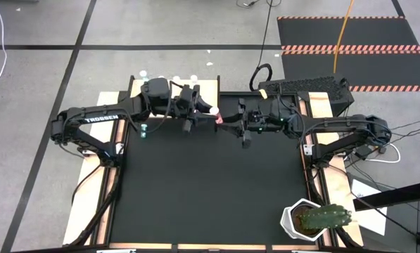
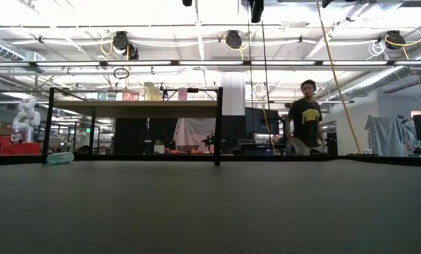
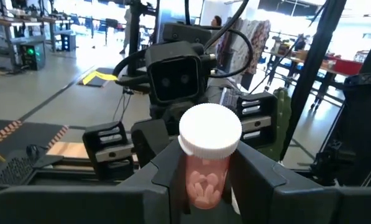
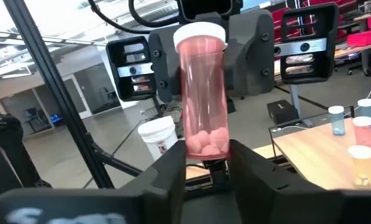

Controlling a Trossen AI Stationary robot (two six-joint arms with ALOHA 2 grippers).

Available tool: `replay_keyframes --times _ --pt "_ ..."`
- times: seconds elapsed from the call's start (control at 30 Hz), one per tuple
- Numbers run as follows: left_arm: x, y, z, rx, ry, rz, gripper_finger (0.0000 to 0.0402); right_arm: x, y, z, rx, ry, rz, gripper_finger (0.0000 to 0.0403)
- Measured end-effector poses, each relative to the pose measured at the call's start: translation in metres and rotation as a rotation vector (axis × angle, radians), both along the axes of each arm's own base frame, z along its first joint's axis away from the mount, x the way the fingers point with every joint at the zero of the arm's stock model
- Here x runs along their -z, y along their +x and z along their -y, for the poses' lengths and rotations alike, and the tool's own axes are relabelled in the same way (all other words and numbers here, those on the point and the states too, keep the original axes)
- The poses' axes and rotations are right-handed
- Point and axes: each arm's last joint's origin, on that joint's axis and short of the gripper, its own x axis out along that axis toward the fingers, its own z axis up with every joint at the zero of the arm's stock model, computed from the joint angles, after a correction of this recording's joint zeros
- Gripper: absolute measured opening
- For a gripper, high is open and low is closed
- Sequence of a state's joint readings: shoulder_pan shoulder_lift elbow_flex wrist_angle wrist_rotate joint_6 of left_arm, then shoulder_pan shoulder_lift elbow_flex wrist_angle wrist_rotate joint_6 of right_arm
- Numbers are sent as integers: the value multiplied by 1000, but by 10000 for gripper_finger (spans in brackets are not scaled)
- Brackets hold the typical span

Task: Pick and place medicine bottles onto shelf by color
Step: Adjust the pill bottles on the shelf

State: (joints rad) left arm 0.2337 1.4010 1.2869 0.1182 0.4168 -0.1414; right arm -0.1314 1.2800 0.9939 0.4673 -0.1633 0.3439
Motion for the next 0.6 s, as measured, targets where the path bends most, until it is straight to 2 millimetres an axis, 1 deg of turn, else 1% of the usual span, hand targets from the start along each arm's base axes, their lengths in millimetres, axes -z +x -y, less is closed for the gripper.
replay_keyframes --times 0.07,0.13,0.27,0.37,0.43,0.5,0.6 --pt "1 0 0 -2 -17 -10 116 0 0 0 2 -9 -4 90" --pt "1 0 0 -2 -69 -23 136 1 0 0 5 -23 -10 87" --pt "0 -1 -3 -7 -182 -36 202 6 0 2 27 -63 -63 96" --pt "-2 -4 -8 -25 -199 -32 254 10 0 4 47 -80 -98 100" --pt "-3 -6 -10 -34 -195 -23 280 10 0 5 49 -81 -100 99" --pt "-4 -6 -11 -37 -181 -23 294 10 0 5 48 -84 -97 98" --pt "-2 -5 -10 -36 -139 -30 295 9 0 5 48 -88 -90 99"
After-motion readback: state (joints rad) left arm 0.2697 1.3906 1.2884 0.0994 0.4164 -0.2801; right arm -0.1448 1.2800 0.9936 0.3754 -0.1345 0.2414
